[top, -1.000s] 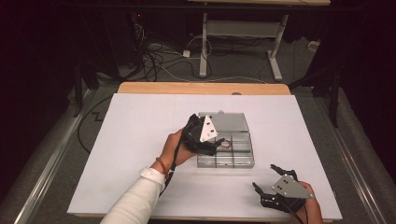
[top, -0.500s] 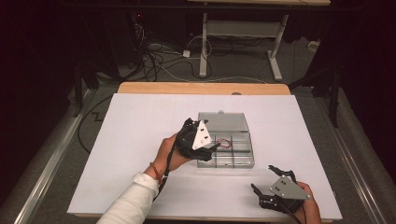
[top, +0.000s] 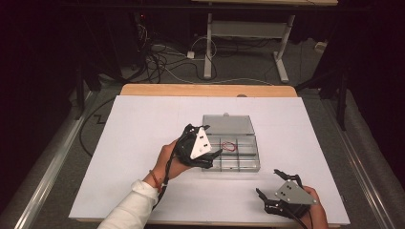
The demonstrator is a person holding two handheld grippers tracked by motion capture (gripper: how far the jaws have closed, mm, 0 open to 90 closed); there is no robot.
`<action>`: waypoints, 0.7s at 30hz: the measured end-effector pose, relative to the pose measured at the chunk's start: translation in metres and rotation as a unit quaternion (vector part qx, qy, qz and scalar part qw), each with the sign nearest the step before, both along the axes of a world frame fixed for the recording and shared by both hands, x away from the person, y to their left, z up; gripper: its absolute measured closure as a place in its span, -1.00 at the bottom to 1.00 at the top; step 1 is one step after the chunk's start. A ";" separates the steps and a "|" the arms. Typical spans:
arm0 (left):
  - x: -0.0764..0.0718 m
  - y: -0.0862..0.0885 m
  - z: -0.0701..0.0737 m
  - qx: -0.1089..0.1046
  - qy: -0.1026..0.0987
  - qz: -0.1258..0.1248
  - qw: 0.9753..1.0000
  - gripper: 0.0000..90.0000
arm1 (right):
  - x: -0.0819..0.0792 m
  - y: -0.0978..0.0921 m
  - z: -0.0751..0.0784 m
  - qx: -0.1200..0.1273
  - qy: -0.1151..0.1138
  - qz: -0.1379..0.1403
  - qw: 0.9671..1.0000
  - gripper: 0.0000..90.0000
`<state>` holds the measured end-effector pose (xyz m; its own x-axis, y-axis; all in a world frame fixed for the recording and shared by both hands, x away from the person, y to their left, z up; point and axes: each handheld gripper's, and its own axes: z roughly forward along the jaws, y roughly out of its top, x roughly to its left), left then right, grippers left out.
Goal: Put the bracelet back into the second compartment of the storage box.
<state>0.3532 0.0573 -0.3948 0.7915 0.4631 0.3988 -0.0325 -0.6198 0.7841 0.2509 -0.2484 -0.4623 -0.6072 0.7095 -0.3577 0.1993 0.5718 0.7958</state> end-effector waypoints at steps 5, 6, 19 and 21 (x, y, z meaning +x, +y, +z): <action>-0.005 0.001 -0.002 -0.002 -0.007 0.000 1.000 -0.61 | -0.001 0.001 0.001 0.001 0.000 0.003 1.000 -0.58; -0.007 0.002 -0.002 -0.002 -0.010 0.000 1.000 -0.61 | -0.001 0.001 0.001 0.001 0.000 0.004 1.000 -0.58; -0.020 0.016 -0.006 -0.020 -0.022 -0.001 1.000 -0.61 | -0.002 0.002 0.000 -0.001 0.001 0.008 1.000 -0.58; -0.022 0.018 -0.006 -0.023 -0.023 -0.002 0.999 -0.60 | -0.002 0.003 0.000 0.000 0.001 0.009 1.000 -0.58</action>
